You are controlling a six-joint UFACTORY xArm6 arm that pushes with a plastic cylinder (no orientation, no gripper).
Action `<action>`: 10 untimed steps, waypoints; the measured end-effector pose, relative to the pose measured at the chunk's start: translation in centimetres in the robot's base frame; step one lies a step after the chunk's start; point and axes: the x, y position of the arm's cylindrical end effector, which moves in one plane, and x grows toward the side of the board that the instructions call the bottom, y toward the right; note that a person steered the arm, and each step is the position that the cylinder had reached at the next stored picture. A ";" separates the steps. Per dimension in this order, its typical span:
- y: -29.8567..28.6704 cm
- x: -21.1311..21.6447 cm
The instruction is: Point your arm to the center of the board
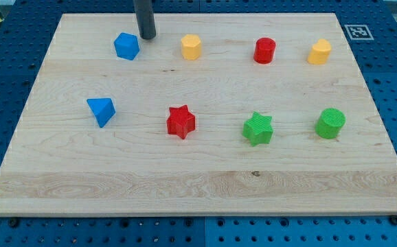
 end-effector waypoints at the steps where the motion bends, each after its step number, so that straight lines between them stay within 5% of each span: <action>1: -0.8 0.8; 5: -1.2 -0.9; 7: 5.1 2.9; 9: 6.2 11.2; 10: 13.5 14.7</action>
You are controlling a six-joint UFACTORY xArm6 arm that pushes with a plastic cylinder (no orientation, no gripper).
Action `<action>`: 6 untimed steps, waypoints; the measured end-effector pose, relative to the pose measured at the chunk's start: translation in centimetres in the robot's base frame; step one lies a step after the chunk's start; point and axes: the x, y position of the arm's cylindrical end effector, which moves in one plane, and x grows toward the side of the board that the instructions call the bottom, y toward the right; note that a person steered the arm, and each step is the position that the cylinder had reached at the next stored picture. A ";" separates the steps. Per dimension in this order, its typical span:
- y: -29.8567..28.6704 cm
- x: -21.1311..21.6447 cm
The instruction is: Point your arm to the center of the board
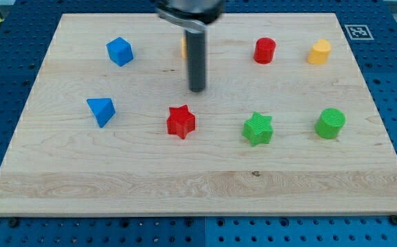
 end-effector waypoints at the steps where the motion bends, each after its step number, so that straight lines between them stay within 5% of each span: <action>1: 6.6 -1.5; 4: 27.4 -1.5; 6: 18.1 -1.2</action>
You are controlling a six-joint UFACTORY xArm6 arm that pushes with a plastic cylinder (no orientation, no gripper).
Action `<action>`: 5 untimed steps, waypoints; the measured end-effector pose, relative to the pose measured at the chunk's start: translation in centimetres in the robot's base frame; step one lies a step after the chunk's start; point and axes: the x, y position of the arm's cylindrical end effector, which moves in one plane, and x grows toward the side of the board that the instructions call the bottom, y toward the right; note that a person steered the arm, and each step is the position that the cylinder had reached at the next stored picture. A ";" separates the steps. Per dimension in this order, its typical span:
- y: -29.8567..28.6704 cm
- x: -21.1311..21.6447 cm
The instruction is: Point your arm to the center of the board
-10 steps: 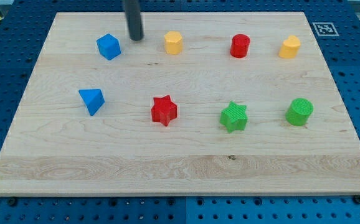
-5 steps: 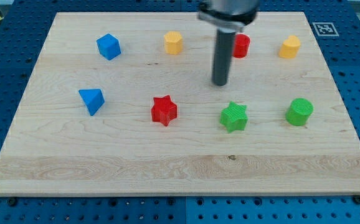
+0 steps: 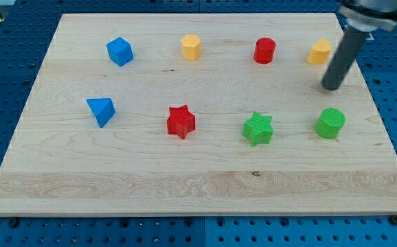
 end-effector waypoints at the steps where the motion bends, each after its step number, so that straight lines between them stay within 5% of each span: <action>1: -5.3 1.0; 5: -26.0 2.0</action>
